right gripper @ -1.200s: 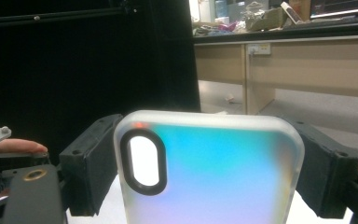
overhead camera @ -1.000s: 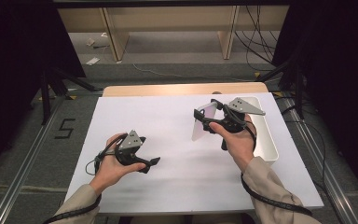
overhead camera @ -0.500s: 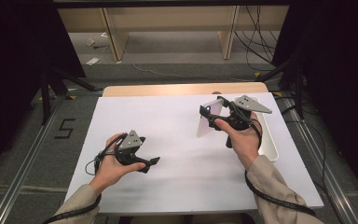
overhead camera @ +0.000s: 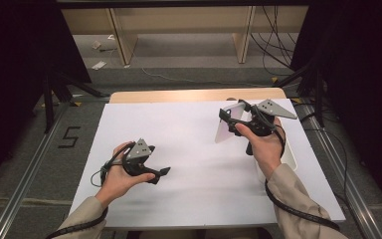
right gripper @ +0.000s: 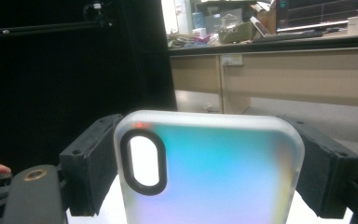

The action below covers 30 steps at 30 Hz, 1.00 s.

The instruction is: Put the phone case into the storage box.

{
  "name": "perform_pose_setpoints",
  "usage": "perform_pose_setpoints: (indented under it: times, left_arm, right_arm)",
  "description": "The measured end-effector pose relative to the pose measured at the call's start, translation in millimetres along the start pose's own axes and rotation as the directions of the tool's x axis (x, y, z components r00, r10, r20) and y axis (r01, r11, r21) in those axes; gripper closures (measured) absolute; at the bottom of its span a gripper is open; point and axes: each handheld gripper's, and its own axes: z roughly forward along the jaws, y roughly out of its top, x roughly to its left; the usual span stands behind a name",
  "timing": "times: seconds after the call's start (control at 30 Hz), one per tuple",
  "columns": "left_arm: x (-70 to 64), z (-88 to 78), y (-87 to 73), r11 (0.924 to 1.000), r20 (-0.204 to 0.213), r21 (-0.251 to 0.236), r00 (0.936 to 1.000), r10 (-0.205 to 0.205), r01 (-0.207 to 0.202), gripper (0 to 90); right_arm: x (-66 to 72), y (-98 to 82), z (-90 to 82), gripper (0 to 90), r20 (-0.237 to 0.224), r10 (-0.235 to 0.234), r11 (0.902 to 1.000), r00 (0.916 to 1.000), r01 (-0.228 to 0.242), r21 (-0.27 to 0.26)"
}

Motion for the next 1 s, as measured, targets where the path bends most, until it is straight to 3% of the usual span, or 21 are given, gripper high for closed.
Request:
perform_pose_setpoints:
  times: [1.0]
  left_arm:
    - [0.2,-0.5,0.5,1.0000,-0.004,0.000,1.0000,0.002,-0.002,7.8]
  right_arm:
    - [-18.4,9.2,-11.6,18.7,0.069,0.010,0.9997,0.9975,-0.008,-0.025]
